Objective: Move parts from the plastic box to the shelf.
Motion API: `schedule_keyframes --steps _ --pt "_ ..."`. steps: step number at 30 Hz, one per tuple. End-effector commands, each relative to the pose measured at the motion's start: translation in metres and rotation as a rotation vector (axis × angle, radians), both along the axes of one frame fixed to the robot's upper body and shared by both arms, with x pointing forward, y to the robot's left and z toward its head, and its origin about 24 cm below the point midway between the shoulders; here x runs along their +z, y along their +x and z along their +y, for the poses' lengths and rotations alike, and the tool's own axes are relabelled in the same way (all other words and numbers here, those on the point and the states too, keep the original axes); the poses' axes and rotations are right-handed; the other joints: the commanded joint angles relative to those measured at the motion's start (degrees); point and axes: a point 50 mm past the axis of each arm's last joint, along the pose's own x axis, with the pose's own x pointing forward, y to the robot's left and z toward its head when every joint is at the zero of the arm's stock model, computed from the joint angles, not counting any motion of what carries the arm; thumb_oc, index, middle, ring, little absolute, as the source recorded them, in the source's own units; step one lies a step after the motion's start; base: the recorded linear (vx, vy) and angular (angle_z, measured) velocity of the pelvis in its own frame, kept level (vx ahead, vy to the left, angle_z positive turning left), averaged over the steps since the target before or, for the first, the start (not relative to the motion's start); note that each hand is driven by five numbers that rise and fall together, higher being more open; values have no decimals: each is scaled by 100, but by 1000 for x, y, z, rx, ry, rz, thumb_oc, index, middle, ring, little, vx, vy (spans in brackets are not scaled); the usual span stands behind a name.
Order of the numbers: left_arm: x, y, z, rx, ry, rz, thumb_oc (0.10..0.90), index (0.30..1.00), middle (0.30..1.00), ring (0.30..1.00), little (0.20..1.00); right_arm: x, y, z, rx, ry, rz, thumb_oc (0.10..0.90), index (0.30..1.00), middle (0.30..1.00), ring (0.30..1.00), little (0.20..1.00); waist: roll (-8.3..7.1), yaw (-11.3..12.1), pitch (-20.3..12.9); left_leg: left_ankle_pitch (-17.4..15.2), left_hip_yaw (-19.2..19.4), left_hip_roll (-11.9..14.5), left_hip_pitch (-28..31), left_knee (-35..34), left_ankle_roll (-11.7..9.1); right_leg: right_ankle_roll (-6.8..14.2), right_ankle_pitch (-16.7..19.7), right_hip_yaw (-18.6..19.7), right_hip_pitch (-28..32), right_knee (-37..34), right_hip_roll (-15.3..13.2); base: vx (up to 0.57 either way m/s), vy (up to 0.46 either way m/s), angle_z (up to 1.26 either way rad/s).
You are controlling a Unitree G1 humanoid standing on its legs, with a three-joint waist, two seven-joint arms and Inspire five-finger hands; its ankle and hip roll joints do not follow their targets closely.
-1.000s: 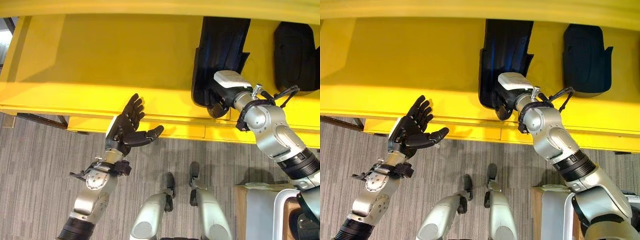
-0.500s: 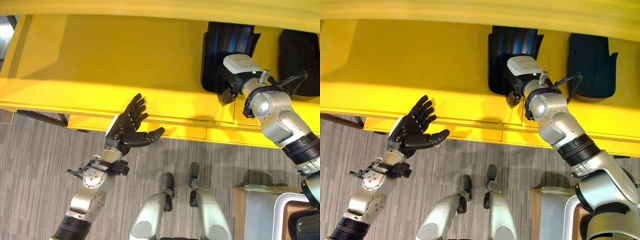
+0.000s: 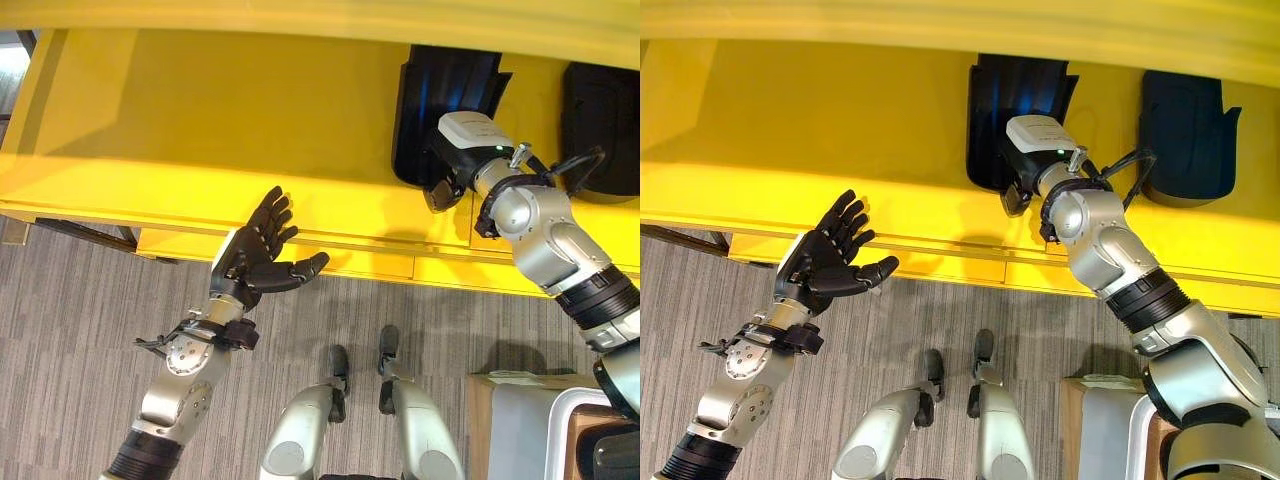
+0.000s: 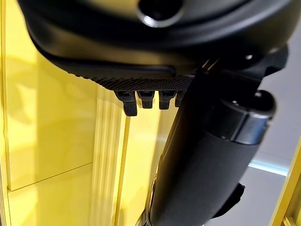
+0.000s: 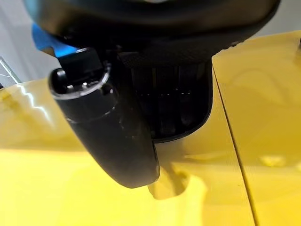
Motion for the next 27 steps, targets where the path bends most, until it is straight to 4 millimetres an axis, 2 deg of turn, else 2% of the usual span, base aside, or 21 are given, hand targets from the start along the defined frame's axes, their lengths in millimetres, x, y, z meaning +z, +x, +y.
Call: schedule_keyframes --steps 1,12,27 --pt "-4 -8 -34 -158 -28 20 900 1000 1000 1000 1000 100 -21 29 120 0 -390 400 300 300 300 300 191 -125 -139 -557 -81 466 -48 812 -477 352 -900 -113 137 571 -104 0 0 0" --pt "-4 -9 -36 -156 -40 17 900 1000 1000 1000 1000 98 -18 31 93 -92 -394 400 300 300 300 300 221 -103 -157 -461 -109 456 -32 645 -498 378 -853 -148 63 564 -147 0 0 0" --pt "-5 -10 -37 -167 -50 23 900 1000 1000 1000 1000 95 -18 45 147 -80 -383 400 300 300 300 300 245 -23 -196 -406 -194 403 -1 519 -477 368 -861 -193 43 602 -154 0 0 0"
